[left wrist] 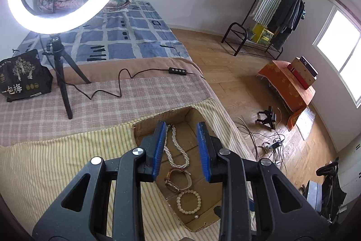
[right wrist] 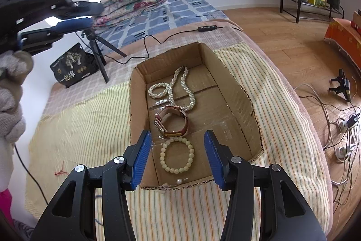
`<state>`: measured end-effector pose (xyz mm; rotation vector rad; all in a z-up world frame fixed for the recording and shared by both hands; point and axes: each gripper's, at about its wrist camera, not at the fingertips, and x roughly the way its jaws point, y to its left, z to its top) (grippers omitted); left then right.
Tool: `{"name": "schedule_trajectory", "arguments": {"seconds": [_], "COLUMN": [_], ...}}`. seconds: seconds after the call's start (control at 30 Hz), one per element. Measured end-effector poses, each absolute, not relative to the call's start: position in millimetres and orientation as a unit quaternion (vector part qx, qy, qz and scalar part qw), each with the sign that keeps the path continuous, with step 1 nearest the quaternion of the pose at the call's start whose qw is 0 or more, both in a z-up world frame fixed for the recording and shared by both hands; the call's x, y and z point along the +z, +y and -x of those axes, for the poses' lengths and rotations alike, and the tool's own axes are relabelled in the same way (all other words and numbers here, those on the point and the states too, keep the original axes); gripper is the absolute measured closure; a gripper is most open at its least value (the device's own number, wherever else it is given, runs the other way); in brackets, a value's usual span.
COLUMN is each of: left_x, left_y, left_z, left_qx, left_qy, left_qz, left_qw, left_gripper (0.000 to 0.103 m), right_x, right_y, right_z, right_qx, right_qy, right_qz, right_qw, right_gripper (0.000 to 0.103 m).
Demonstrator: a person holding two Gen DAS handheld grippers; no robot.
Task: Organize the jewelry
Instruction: 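Open left tool to drop necklace while right tool releases bracelet into box, then move left tool toward green pendant while right tool approaches blue ring with pearl earring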
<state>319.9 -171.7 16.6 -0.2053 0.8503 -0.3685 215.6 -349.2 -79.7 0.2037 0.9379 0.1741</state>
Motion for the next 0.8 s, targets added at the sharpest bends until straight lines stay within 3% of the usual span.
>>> {"name": "schedule_trajectory", "arguments": {"seconds": [0.1,0.23,0.43,0.53,0.8], "left_x": [24.6,37.7,52.3,50.7,19.7], "left_y": [-148.7,-114.1,-56.7,-30.2,27.2], "left_z": [-302.1,-276.9,-236.4,-215.8,-170.2], "left_qx": [-0.161,-0.141,-0.106,-0.093,-0.067], "left_qy": [0.400,0.385,0.364,0.357,0.380], "left_qz": [0.092,0.080,0.064,0.060,0.052], "left_qw": [0.897,0.909,0.923,0.927,0.921], "left_gripper": [0.076,0.076,0.075,0.071,0.070], "right_x": [-74.5,-63.1,-46.4,-41.3,-46.9], "right_y": [-345.0,-337.5,-319.6,-309.7,-272.4], "right_z": [-213.5,-207.8,-194.8,-188.3,-166.3], "right_qx": [0.077,0.065,0.065,0.065,0.123], "right_qy": [0.445,0.427,0.397,0.386,0.381], "right_qz": [-0.092,-0.077,-0.042,-0.025,0.046], "right_qw": [0.887,0.899,0.914,0.920,0.915], "right_gripper": [0.054,0.035,0.023,0.023,0.023]}}
